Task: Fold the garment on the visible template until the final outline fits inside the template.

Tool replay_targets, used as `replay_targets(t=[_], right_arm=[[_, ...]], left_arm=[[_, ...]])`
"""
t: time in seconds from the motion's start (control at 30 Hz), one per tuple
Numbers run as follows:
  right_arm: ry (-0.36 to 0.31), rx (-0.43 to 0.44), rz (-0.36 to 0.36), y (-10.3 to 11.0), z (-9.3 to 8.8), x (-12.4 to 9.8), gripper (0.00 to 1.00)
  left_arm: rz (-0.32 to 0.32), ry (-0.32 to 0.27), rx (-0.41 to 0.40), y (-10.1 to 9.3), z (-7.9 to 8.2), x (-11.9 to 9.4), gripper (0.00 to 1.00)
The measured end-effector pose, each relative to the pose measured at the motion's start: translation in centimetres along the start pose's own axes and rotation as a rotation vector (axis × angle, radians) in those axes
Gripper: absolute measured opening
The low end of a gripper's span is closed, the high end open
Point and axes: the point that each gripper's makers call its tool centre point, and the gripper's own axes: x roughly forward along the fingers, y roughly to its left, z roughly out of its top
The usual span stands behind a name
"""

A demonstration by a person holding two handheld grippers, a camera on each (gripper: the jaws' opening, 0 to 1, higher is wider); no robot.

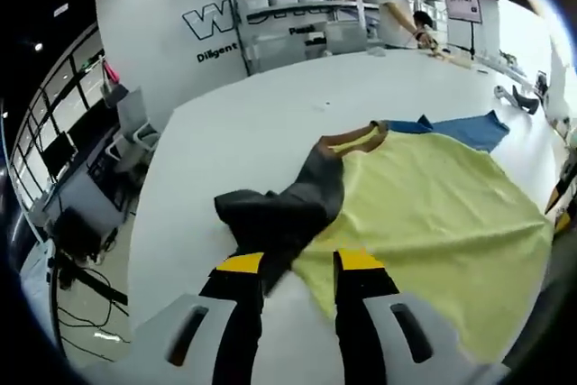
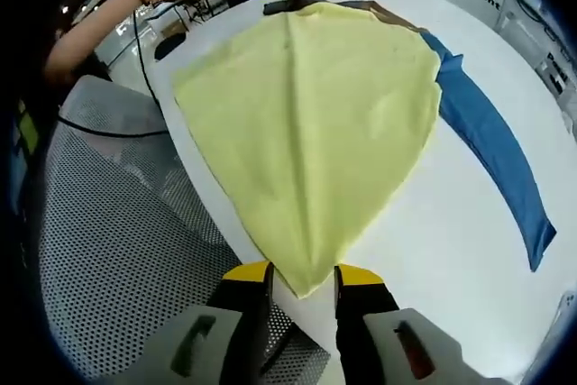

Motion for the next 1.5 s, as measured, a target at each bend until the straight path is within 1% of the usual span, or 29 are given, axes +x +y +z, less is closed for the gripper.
replay_targets(t=[0.07, 0.1, 0.13, 0.17, 0.23, 0.27, 0.33, 0.37, 0.43, 0.47, 0.57, 0.7, 0.73, 0.8, 0.83, 0.87, 0.97, 1.03, 1.07, 1.1, 1.2, 1.27, 1.3, 1.37, 1.5], right_arm=[[0.000, 0.000, -0.002, 0.0, 0.0, 0.1, 0.21], [-0.002, -0.001, -0.002, 0.0, 0.0, 0.1, 0.21], [-0.005, -0.003, -0.002, 0.1, 0.1, 0.1, 0.22], [-0.005, -0.003, -0.003, 0.1, 0.1, 0.1, 0.22], [-0.005, 0.001, -0.008, -0.1, 0.0, 0.0, 0.22], [-0.006, 0.010, -0.014, -0.2, 0.0, 0.0, 0.22], [-0.006, 0.019, -0.020, -0.4, 0.0, 0.0, 0.22], [-0.006, 0.023, -0.024, -0.5, 0.0, 0.0, 0.22], [-0.010, 0.027, -0.029, -0.6, 0.1, 0.0, 0.21], [-0.017, 0.029, -0.033, -0.6, 0.3, -0.1, 0.20], [-0.025, 0.032, -0.037, -0.6, 0.5, -0.2, 0.19], [-0.030, 0.019, -0.026, -0.2, 0.6, -0.3, 0.16], [-0.033, 0.019, -0.022, -0.1, 0.6, -0.3, 0.16], [-0.035, 0.023, -0.010, 0.2, 0.6, -0.2, 0.15], [-0.034, 0.021, -0.008, 0.2, 0.6, -0.2, 0.15], [-0.029, 0.014, -0.007, 0.3, 0.5, 0.0, 0.14], [-0.018, 0.000, -0.002, 0.5, 0.3, 0.1, 0.13], [-0.018, -0.002, -0.002, 0.6, 0.3, 0.1, 0.13], [-0.018, -0.003, -0.002, 0.6, 0.3, 0.1, 0.13], [-0.017, -0.002, 0.002, 0.6, 0.3, 0.1, 0.13], [-0.016, -0.003, -0.001, 0.5, 0.3, 0.1, 0.13], [-0.014, 0.001, -0.002, 0.4, 0.2, 0.2, 0.13], [-0.014, 0.003, -0.002, 0.4, 0.2, 0.2, 0.13], [-0.011, 0.004, -0.002, 0.3, 0.1, 0.2, 0.12], [-0.005, 0.000, -0.001, 0.3, -0.1, 0.2, 0.10]], left_arm=[[-0.042, -0.007, 0.004, -0.8, -0.2, -0.2, 0.28], [-0.064, 0.005, -0.007, -1.2, -0.6, -0.4, 0.29], [-0.078, 0.013, -0.006, -1.7, -0.8, -0.8, 0.29], [-0.090, 0.005, 0.005, -2.0, -0.8, -1.1, 0.29], [-0.095, -0.002, 0.002, -2.4, -0.8, -1.7, 0.29], [-0.119, 0.002, -0.007, -3.1, -1.1, -2.2, 0.29], [-0.132, 0.010, -0.012, -3.7, -1.5, -2.8, 0.28], [-0.145, 0.018, 0.002, -4.2, -1.8, -3.2, 0.28], [-0.148, 0.041, 0.025, -4.6, -2.5, -3.8, 0.28], [-0.158, 0.068, 0.047, -5.0, -3.3, -4.3, 0.28], [-0.189, 0.125, 0.076, -6.2, -5.1, -5.3, 0.27], [-0.228, 0.171, 0.090, -7.8, -7.2, -6.3, 0.26], [-0.248, 0.192, 0.096, -8.4, -8.0, -6.7, 0.26], [-0.271, 0.217, 0.095, -9.3, -9.2, -7.3, 0.26], [-0.278, 0.223, 0.100, -9.5, -9.5, -7.3, 0.26], [-0.296, 0.249, 0.114, -10.0, -10.3, -7.7, 0.26], [-0.304, 0.275, 0.142, -10.4, -11.2, -8.1, 0.26], [-0.305, 0.276, 0.163, -10.5, -11.5, -8.1, 0.26], [-0.307, 0.279, 0.163, -10.6, -11.5, -8.2, 0.26], [-0.315, 0.297, 0.161, -10.6, -11.9, -8.3, 0.27], [-0.328, 0.304, 0.168, -10.7, -12.1, -8.6, 0.28], [-0.343, 0.322, 0.171, -11.0, -12.7, -8.8, 0.30], [-0.350, 0.337, 0.176, -11.1, -13.2, -8.7, 0.30], [-0.346, 0.335, 0.173, -11.0, -13.4, -8.7, 0.30], [-0.338, 0.351, 0.156, -10.7, -14.0, -8.7, 0.29]])
